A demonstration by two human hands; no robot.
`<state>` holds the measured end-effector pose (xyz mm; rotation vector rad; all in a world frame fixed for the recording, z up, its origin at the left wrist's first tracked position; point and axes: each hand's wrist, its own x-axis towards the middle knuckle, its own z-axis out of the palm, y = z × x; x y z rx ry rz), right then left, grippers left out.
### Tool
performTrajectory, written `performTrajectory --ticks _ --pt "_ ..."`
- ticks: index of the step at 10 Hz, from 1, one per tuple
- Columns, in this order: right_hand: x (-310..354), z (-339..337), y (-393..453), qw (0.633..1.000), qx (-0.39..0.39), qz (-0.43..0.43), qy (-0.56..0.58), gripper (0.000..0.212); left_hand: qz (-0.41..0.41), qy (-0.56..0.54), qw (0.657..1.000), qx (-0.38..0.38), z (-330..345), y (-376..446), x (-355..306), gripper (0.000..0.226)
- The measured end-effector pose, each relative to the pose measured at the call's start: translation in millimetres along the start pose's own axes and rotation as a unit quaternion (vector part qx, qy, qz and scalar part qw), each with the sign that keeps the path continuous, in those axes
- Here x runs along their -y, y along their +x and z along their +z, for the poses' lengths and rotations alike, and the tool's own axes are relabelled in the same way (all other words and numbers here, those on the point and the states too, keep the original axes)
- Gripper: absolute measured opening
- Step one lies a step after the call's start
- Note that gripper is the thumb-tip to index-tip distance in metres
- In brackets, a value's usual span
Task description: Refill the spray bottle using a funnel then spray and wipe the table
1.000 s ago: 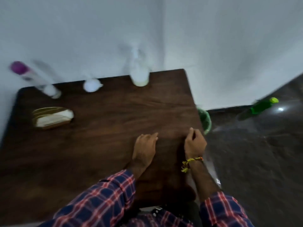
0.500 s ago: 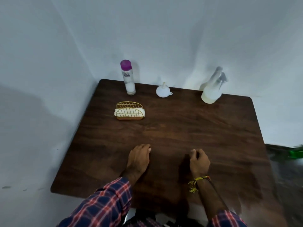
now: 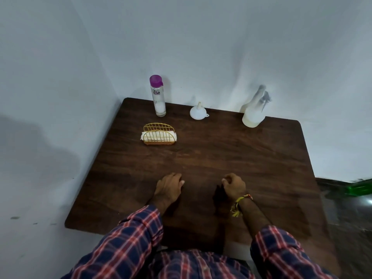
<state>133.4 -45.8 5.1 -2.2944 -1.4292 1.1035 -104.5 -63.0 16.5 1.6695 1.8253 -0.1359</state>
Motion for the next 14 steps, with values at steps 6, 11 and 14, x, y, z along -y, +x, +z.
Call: performTrajectory --ticks 6,11,14 --pt "225.1 60.3 66.3 0.930 0.069 -0.313 -0.179 0.089 -0.052 -0.040 0.996 -0.060 -11.5 -24.5 72.2 0.052" --pt "269.6 107.2 92.1 0.924 0.062 -0.309 -0.217 0.047 -0.038 -0.064 0.992 -0.103 -23.4 -21.9 112.2 0.051" --pt "257.5 78.8 67.3 0.960 0.044 -0.229 -0.155 0.097 -0.018 -0.032 0.995 -0.093 -34.0 -9.7 90.0 0.049"
